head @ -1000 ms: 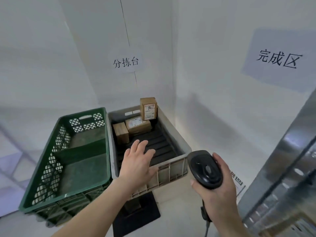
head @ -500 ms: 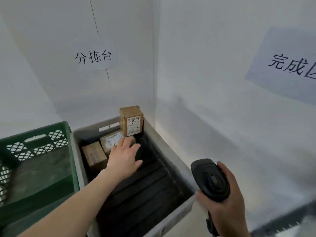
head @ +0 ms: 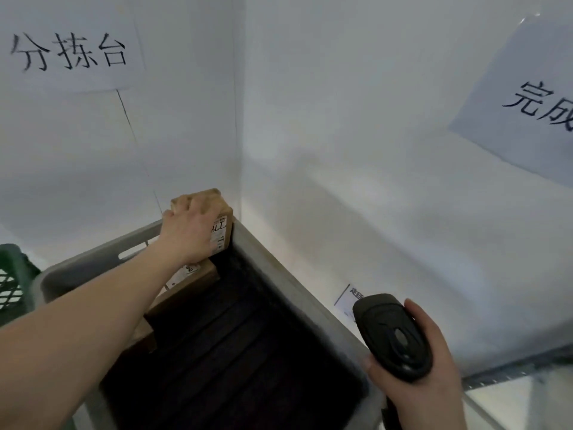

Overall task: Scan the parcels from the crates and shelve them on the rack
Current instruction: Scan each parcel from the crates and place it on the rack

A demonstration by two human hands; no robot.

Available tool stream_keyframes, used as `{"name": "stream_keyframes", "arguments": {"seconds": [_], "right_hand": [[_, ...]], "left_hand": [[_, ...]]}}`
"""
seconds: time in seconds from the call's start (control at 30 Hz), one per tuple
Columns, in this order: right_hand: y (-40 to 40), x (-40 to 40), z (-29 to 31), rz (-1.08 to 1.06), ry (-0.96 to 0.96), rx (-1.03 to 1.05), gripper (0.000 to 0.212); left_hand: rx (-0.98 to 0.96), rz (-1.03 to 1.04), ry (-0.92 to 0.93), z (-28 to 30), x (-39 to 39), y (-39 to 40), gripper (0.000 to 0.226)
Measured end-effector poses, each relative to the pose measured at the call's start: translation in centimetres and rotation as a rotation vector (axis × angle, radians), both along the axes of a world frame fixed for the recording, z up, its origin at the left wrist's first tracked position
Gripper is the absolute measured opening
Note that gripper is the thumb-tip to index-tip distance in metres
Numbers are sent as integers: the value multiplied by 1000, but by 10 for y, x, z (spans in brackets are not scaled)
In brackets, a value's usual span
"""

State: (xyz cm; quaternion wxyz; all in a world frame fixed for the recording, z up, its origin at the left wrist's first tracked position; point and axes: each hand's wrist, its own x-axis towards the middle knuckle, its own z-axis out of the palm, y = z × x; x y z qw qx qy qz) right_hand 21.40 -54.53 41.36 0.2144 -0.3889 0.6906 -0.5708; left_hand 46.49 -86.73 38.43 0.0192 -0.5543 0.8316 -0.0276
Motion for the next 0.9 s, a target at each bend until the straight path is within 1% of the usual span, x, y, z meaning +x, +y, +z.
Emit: {"name": "stream_keyframes", "arguments": {"seconds": [0.17, 0.37, 0.6, 0.73, 0.9], "right_hand": [[-13, 10, -5, 16, 28, 15, 90], [-25, 18, -14, 30, -1, 29, 95], [-30, 24, -20, 53, -5, 60, 94], [-29, 25, -23, 54, 35, 95, 100], [-27, 28, -24, 33, 7, 63, 93]], "left_hand": [[39, 24, 29, -13, 5, -20, 76], [15, 37, 121, -18, 6, -30, 60], [143, 78, 246, -16, 11, -36, 50], [143, 84, 267, -17, 15, -32, 51], [113, 90, 287, -13, 16, -14, 54]]}}
